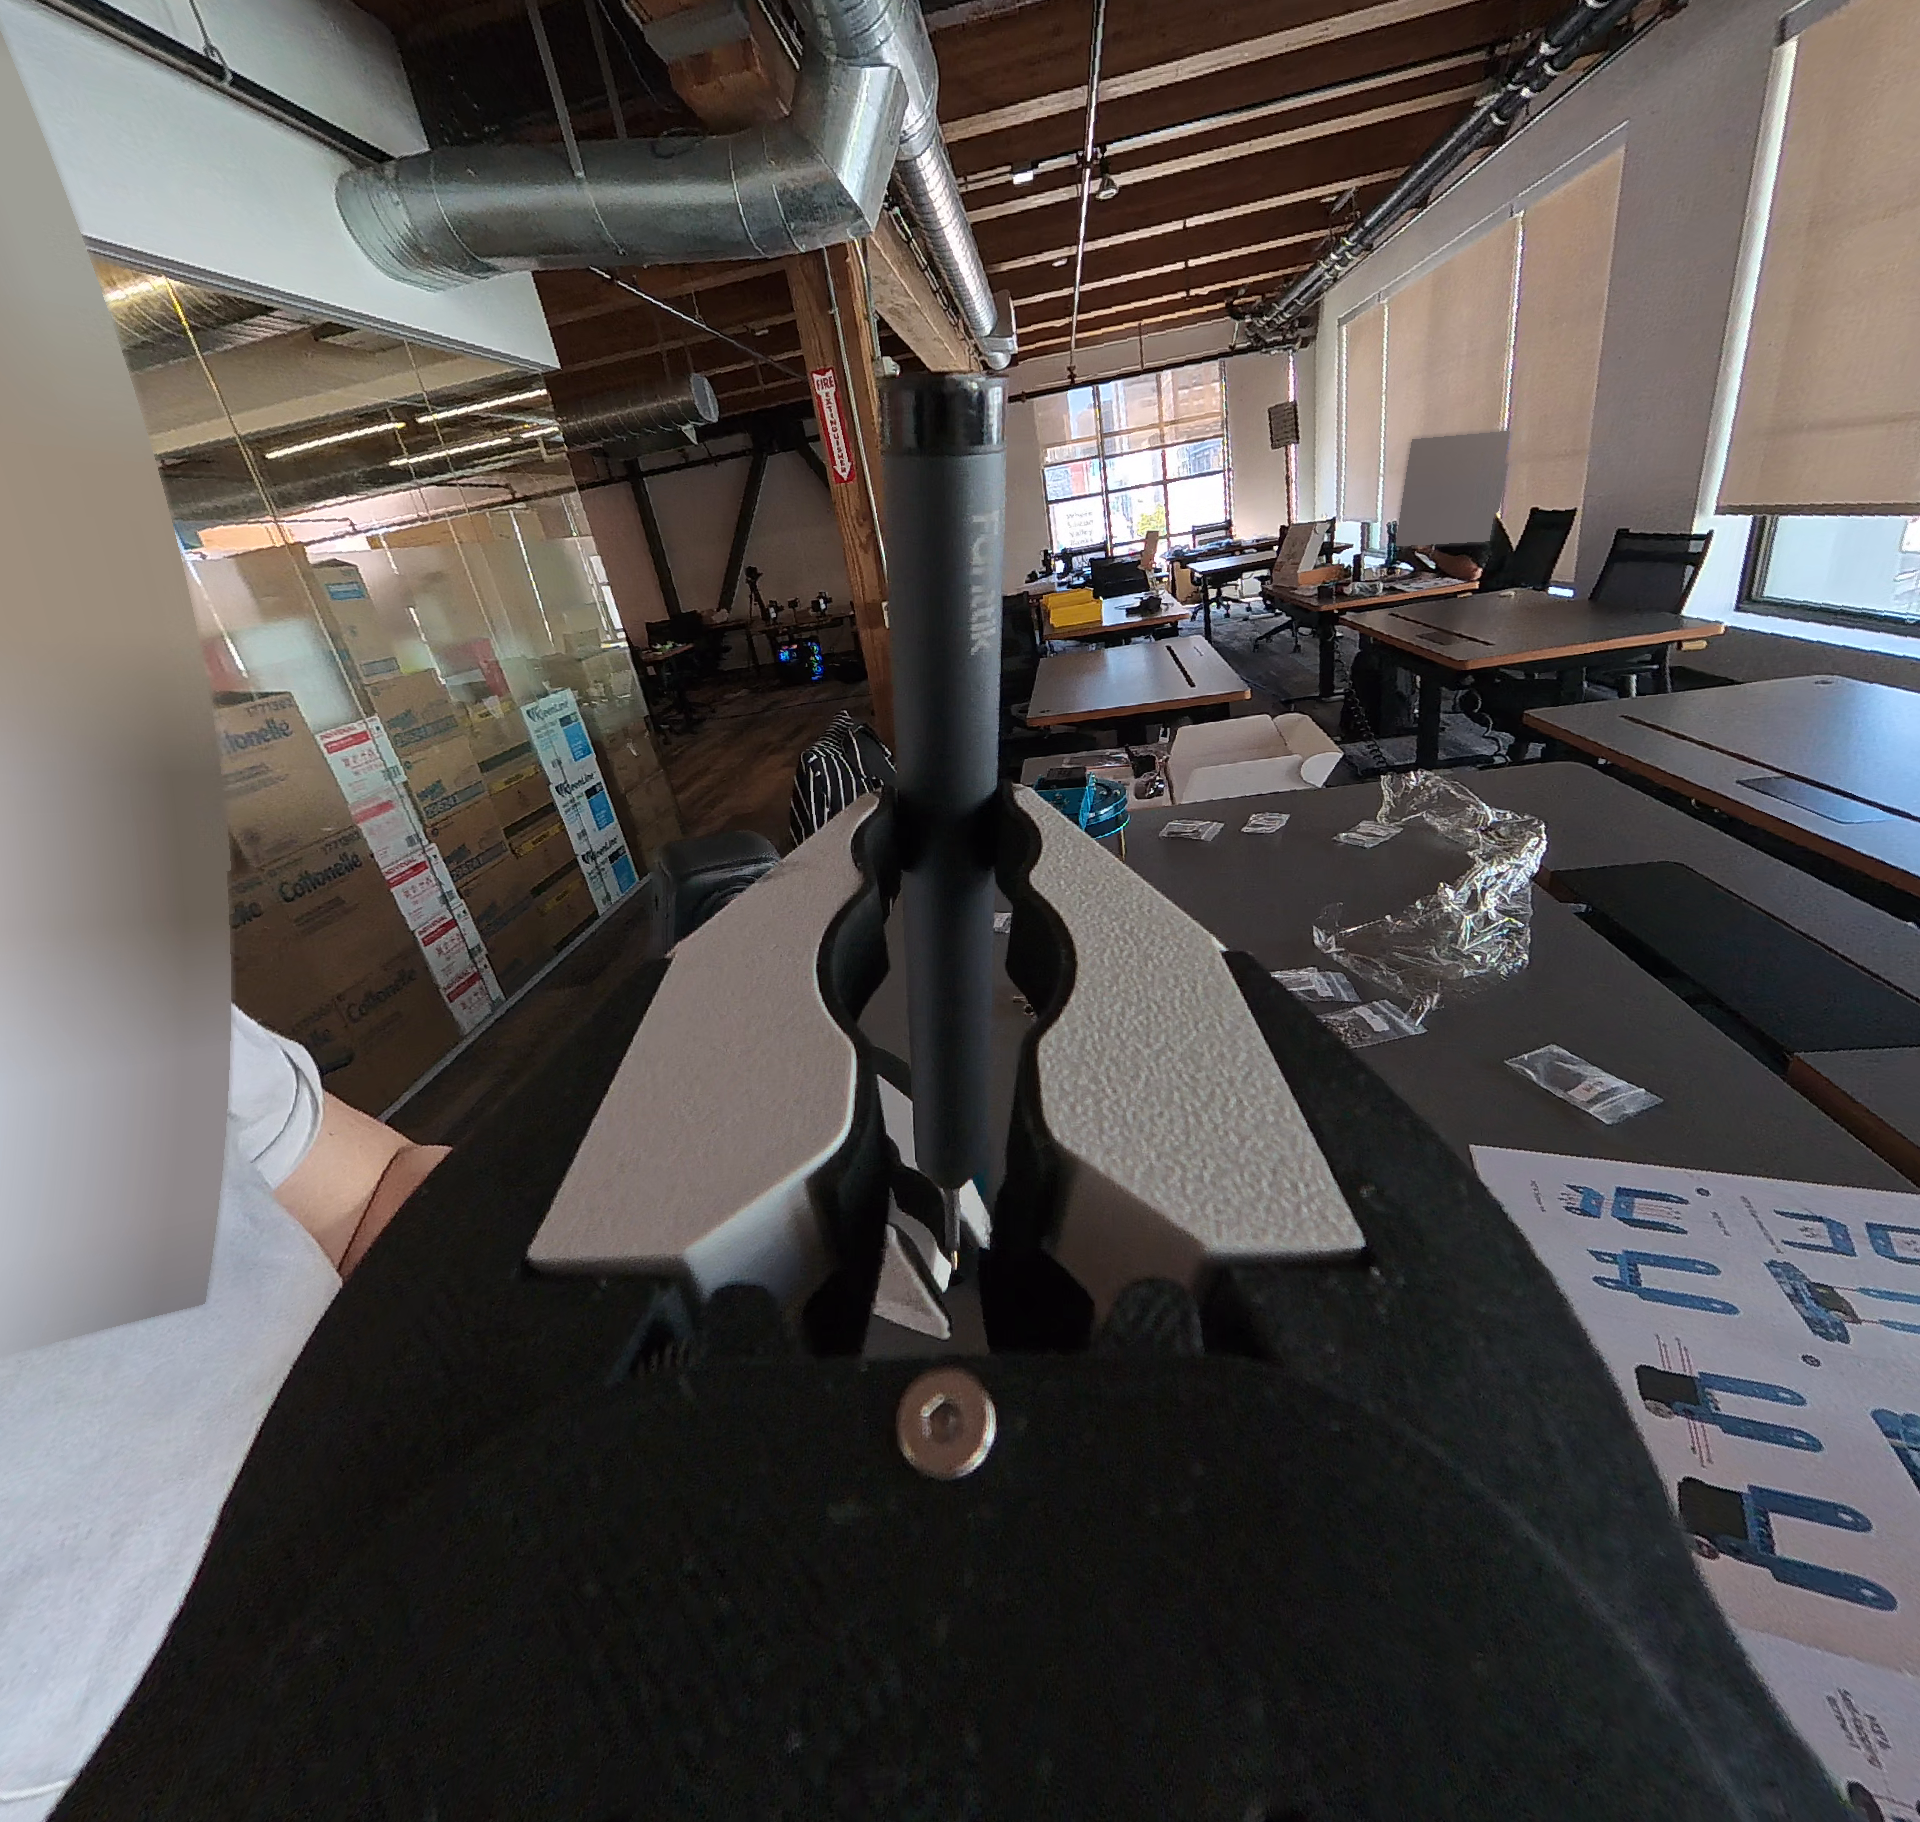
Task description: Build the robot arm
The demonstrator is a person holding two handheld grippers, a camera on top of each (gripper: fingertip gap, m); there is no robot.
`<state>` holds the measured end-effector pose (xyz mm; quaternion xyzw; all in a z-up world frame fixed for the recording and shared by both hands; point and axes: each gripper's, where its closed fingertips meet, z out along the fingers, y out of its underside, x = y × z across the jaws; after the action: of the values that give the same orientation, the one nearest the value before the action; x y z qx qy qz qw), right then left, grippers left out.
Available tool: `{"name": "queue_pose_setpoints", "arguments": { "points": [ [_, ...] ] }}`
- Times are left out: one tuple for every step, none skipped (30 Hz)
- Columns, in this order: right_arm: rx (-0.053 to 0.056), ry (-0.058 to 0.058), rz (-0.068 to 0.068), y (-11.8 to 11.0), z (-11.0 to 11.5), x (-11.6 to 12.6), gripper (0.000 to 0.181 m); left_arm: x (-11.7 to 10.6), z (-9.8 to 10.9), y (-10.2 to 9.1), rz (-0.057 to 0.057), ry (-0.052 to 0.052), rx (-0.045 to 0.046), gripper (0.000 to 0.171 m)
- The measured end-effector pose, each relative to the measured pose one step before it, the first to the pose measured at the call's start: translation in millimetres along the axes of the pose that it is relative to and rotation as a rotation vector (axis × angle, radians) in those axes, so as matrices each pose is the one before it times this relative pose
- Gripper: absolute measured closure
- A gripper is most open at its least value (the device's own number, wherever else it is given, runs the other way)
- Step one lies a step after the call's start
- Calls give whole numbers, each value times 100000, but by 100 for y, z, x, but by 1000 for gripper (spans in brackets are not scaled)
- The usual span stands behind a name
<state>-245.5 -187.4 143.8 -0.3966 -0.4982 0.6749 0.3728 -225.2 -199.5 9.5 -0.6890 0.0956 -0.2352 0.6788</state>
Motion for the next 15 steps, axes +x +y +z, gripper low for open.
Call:
{"name": "queue_pose_setpoints", "arguments": {
  "points": [
    [-104, 101, -138, 19, 15, 23, 165, -104, 35, 91, -115, -498, -762, 158],
    [-294, 90, -132, 52, 27, 11, 165, -7, -4, -83, 456, -225, 372, 158],
    [-183, 54, -132, 36, 35, 6, 165, -25, -42, -143, 749, -620, 867, 159],
    [-37, -129, -30, 12, 23, -26, 165, 28, 3, -66, 520, -129, 286, 161],
    [-49, -158, -27, 4, 24, -32, 164, 69, 26, -37, 100, 256, 101, 162],
    [-60, -81, 0, 14, 27, -8, 165, 7, 25, -21, -47, -78, 99, 162],
    [-92, -88, 37, 20, 28, -21, 165, -30, 26, -17, -79, -192, 112, 162],
    [-160, -54, 4, 36, 9, -7, 165, 7, 17, -57, -226, 135, 441, 162],
    [-20, -56, -17, -7, 0, -8, 165, 23, 11, -58, -404, 311, 345, 163],
    [-13, -13, -7, -12, -21, -2, 165, -56, 9, -56, -361, -156, 246, 163],
    [102, -16, -16, -31, -26, 3, 165, -55, -1, -66, -12, -196, 352, 164],
    [112, -8, 67, -25, -31, 9, 165, -32, -11, -45, 141, -31, 288, 168],
    [1, 8, 57, -9, -29, 16, 165, -91, -11, -26, 156, -497, 231, 170],
    [-41, 45, 17, 10, -21, 21, 165, -58, 17, 13, 336, -326, 5, 171],
    [-159, -11, 42, 29, -12, 19, 165, 2, 27, 61, 407, 11, -303, 171]
  ]
}}
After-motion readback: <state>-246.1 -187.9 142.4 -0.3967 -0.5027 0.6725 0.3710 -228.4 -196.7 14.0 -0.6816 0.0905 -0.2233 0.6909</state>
